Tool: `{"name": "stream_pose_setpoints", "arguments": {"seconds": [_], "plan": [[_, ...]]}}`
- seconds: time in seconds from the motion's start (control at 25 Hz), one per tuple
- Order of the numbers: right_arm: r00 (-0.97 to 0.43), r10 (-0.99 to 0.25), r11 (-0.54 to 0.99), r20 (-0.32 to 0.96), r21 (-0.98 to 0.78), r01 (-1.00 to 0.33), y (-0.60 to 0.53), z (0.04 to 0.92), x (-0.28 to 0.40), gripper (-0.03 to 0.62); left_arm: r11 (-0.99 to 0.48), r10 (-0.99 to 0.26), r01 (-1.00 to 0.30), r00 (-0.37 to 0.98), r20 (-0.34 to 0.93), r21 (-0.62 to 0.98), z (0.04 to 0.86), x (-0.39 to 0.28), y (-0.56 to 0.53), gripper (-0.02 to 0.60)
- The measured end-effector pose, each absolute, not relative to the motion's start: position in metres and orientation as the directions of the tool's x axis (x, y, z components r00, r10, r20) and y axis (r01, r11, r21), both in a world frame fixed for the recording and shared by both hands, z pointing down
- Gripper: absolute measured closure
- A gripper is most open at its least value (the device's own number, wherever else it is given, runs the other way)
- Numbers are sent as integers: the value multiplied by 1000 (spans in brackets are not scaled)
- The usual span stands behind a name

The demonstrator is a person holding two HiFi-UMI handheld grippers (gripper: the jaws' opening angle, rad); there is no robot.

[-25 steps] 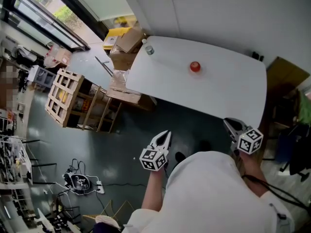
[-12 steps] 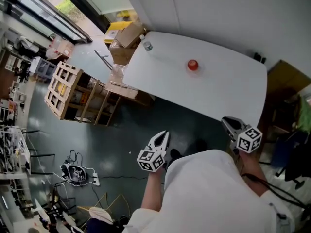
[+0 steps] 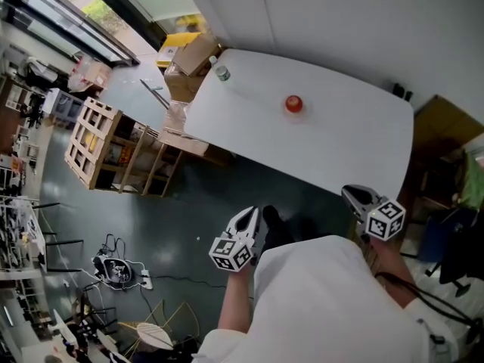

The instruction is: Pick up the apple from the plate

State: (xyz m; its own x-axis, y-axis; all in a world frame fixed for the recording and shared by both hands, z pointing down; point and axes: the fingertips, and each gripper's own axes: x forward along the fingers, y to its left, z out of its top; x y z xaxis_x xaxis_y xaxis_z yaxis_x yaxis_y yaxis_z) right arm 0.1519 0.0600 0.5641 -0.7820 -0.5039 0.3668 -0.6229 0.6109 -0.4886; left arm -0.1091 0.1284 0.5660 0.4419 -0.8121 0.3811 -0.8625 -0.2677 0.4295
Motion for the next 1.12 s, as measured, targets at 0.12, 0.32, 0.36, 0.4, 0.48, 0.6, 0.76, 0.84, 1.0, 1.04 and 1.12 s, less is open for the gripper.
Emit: {"name": "stream_pose_setpoints", "arguments": {"seconds": [0.12, 0.32, 0.36, 0.4, 0.48, 0.6, 0.76, 0.84, 1.0, 1.04, 1.12], "plan": [[-772, -519, 596, 368, -491, -635, 53, 564, 150, 549, -287, -807, -858, 456, 375, 426, 562, -113, 112, 580], [-738, -567, 553, 366, -495, -670, 35, 567, 147, 549, -349, -782, -835, 509, 360, 424, 560, -118, 77, 580], [-729, -579, 541, 364, -497, -678, 31, 567, 146, 549, -361, -775, -831, 520, 360, 424, 560, -120, 71, 580], [-722, -591, 530, 361, -501, -684, 28, 565, 144, 549, -370, -768, -826, 530, 360, 425, 560, -124, 64, 580], [-709, -609, 512, 356, -507, -694, 20, 563, 137, 549, -389, -754, -815, 549, 360, 429, 559, -131, 49, 580], [-688, -630, 487, 360, -506, -712, 7, 562, 125, 549, -421, -730, -797, 581, 361, 432, 558, -143, 23, 580], [-658, -659, 447, 364, -515, -732, -6, 566, 107, 549, -463, -689, -770, 624, 369, 438, 565, -158, -6, 580], [-642, -674, 426, 366, -518, -742, -12, 569, 96, 549, -484, -667, -757, 644, 375, 439, 570, -167, -19, 580], [-601, -708, 382, 371, -514, -768, -24, 567, 80, 549, -521, -628, -733, 676, 385, 438, 577, -181, -47, 580], [-589, -718, 370, 372, -513, -775, -26, 566, 77, 549, -532, -616, -724, 686, 386, 439, 578, -183, -54, 580], [-562, -738, 340, 373, -513, -788, -28, 565, 72, 549, -562, -585, -702, 711, 390, 438, 581, -184, -64, 580]]}}
